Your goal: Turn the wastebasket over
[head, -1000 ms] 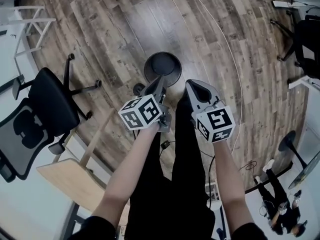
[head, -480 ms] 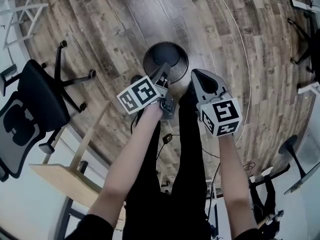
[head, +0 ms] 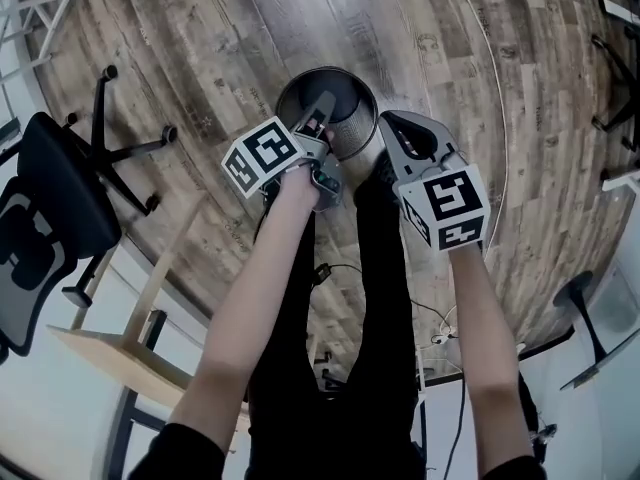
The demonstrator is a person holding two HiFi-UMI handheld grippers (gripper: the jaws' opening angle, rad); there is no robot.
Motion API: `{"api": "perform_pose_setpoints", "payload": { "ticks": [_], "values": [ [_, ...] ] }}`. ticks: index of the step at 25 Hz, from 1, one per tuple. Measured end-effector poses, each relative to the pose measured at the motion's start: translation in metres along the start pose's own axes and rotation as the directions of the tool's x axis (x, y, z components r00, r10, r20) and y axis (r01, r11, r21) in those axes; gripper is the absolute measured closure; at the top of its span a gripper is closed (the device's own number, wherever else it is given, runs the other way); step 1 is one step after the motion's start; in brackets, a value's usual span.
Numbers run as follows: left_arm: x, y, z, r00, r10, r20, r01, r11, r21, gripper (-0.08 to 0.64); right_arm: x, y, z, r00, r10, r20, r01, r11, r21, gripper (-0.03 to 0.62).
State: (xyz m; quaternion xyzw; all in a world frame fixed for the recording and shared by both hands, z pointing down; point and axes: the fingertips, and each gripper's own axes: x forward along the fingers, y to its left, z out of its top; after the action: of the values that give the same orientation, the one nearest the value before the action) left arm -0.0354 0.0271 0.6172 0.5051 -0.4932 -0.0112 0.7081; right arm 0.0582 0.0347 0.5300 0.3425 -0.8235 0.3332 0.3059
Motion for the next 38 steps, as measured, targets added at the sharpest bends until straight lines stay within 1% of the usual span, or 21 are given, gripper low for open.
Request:
{"api": "perform_pose_setpoints", "payload": {
  "ticks": [3, 5, 7, 10, 12, 15, 17, 20, 23, 25, 27, 29, 32, 35, 38],
  "values": [
    [0.010, 0.011, 0.000, 1.000, 0.014, 0.000, -0.014, 1.000, -0.017, 0.437, 0.008, -0.003, -0.003, 1.000, 0.007, -0.012, -0.008, 1.000, -0.028, 0.560],
    [0.016, 0.019, 0.001, 1.000, 0.021, 0.003, -0.021, 0.999, -0.044, 0.437, 0.011, -0.005, -0.005, 1.000, 0.009, -0.017, -0.010, 0.999, -0.036, 0.560],
    [0.023, 0.028, 0.002, 1.000, 0.028, 0.004, -0.027, 0.998, -0.062, 0.413, 0.015, -0.007, -0.009, 1.000, 0.013, -0.021, -0.014, 0.999, -0.038, 0.560],
    [0.037, 0.043, 0.006, 0.998, 0.056, 0.006, -0.055, 0.997, -0.057, 0.403, 0.022, -0.008, -0.016, 0.999, 0.025, -0.035, -0.026, 0.999, -0.034, 0.560],
    [0.045, 0.051, 0.009, 0.998, 0.061, 0.013, -0.060, 0.995, -0.080, 0.382, 0.026, -0.008, -0.020, 0.998, 0.032, -0.046, -0.033, 0.999, -0.036, 0.560],
    [0.058, 0.058, 0.015, 0.999, 0.049, 0.022, -0.046, 0.992, -0.121, 0.337, 0.032, -0.010, -0.026, 0.998, 0.036, -0.059, -0.039, 0.998, -0.052, 0.560],
    [0.066, 0.064, 0.019, 0.997, 0.067, 0.033, -0.062, 0.989, -0.131, 0.333, 0.035, -0.011, -0.027, 0.997, 0.041, -0.063, -0.045, 0.997, -0.058, 0.560],
    [0.074, 0.079, 0.021, 0.993, 0.109, 0.043, -0.101, 0.982, -0.159, 0.330, 0.037, -0.013, -0.028, 0.997, 0.048, -0.067, -0.051, 0.998, -0.049, 0.560],
    [0.079, 0.089, 0.023, 0.988, 0.144, 0.050, -0.133, 0.975, -0.179, 0.330, 0.040, -0.020, -0.033, 0.997, 0.034, -0.073, -0.038, 0.998, -0.049, 0.560],
    [0.081, 0.096, 0.025, 0.985, 0.162, 0.063, -0.145, 0.967, -0.210, 0.330, 0.041, -0.022, -0.037, 0.996, 0.028, -0.079, -0.032, 0.998, -0.055, 0.560],
    [0.084, 0.102, 0.027, 0.984, 0.162, 0.078, -0.137, 0.957, -0.256, 0.330, 0.042, -0.022, -0.040, 0.995, 0.033, -0.090, -0.039, 0.998, -0.058, 0.560],
    [0.090, 0.105, 0.027, 0.984, 0.154, 0.087, -0.124, 0.951, -0.284, 0.330, 0.042, -0.021, -0.042, 0.994, 0.043, -0.104, -0.049, 0.997, -0.056, 0.560],
    [0.097, 0.109, 0.031, 0.983, 0.162, 0.089, -0.129, 0.947, -0.293, 0.333, 0.046, -0.021, -0.044, 0.992, 0.051, -0.112, -0.058, 0.996, -0.062, 0.560],
    [0.102, 0.114, 0.031, 0.981, 0.172, 0.086, -0.138, 0.941, -0.309, 0.356, 0.050, -0.026, -0.046, 0.992, 0.047, -0.117, -0.056, 0.996, -0.074, 0.560],
    [0.105, 0.115, 0.031, 0.982, 0.172, 0.080, -0.138, 0.938, -0.318, 0.362, 0.054, -0.027, -0.042, 0.993, 0.045, -0.111, -0.052, 0.997, -0.064, 0.560]
  ]
}}
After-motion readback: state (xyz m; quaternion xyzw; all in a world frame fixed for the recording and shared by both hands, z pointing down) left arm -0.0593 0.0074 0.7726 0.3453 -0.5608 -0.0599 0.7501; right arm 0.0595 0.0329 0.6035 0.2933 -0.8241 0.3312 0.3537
